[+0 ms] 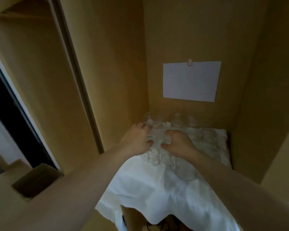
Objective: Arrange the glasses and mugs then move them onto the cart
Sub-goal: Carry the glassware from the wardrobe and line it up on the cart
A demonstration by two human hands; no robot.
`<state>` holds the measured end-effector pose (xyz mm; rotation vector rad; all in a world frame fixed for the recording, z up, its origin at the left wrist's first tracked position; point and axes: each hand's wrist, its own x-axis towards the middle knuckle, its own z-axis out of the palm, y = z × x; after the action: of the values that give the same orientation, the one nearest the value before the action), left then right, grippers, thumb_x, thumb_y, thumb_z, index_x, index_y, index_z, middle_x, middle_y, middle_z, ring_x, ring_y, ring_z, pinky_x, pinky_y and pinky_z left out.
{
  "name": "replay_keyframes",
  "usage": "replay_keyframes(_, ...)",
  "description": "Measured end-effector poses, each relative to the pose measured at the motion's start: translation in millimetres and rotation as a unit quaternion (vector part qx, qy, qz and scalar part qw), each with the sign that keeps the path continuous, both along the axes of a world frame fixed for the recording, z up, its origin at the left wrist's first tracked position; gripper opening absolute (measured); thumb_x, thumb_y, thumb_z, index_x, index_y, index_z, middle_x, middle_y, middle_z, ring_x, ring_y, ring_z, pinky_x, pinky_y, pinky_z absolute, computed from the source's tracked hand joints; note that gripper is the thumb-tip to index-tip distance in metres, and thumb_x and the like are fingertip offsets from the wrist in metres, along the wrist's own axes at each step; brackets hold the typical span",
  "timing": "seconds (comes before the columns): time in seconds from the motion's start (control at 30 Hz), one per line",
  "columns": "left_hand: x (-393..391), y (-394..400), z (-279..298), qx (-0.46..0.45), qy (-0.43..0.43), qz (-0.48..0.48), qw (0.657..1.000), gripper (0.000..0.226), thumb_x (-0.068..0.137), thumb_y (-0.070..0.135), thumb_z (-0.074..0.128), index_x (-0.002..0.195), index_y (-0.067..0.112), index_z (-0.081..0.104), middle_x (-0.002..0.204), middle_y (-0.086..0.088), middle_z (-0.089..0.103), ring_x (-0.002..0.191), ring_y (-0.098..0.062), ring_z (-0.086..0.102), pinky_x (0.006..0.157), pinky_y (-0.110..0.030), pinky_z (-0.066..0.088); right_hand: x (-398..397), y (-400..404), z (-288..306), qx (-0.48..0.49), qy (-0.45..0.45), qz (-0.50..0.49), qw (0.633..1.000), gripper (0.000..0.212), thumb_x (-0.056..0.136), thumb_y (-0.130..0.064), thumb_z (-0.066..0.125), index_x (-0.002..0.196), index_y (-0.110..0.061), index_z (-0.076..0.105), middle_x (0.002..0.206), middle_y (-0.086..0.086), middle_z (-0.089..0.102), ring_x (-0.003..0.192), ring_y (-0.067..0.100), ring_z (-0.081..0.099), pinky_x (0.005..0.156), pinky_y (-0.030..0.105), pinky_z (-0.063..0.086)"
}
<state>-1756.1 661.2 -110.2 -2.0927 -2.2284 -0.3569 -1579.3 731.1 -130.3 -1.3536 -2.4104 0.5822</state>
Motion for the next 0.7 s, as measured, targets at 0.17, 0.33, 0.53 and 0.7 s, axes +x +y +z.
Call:
replay_keyframes(0.17,-34.2,61.5,8.1,0.004,-0.046,-0.068,0.997,0.06,0.089,0.042,0.065,0.141,0.015,0.051,0.141,-0.013,0.051,0.13,-0.035,0.048,0.103,-0.044,0.047,-12.9,30.9,11.1,-0.003,0.008,-0.065,0.998,0.058,0.086,-0.043,0.071,0.138,-0.022,0.058,0.135,0.0,0.061,0.123,0.023,0.059,0.101,0.033,0.049)
replay_keyframes(0.33,-50.8,104.6,-1.7,-0.018,-0.07,-0.127,0.989,0.06,0.093,0.043,0.063,0.145,0.015,0.049,0.137,-0.011,0.051,0.13,-0.031,0.044,0.104,-0.042,0.045,-21.0,52.4,11.1,-0.011,0.003,-0.124,0.992,0.056,0.088,-0.042,0.07,0.139,-0.021,0.057,0.137,0.001,0.059,0.123,0.022,0.057,0.101,0.029,0.047)
replay_keyframes(0.53,-52.1,149.8,-13.7,-0.025,-0.039,-0.164,0.985,0.055,0.094,0.045,0.062,0.138,0.013,0.054,0.134,-0.009,0.055,0.125,-0.032,0.05,0.103,-0.04,0.043,-15.0,73.6,1.4,-0.022,-0.024,-0.189,0.981,0.062,0.088,-0.045,0.069,0.144,-0.021,0.052,0.14,0.005,0.057,0.125,0.025,0.055,0.104,0.037,0.047)
replay_keyframes(0.7,-46.3,184.5,-21.6,-0.04,-0.064,-0.197,0.978,0.057,0.096,0.042,0.061,0.146,0.017,0.046,0.141,-0.007,0.05,0.127,-0.028,0.048,0.096,-0.032,0.042,-9.3,108.3,-0.7,-0.007,-0.027,-0.202,0.979,0.053,0.093,-0.04,0.067,0.139,-0.018,0.055,0.136,0.003,0.059,0.124,0.022,0.056,0.089,0.022,0.041)
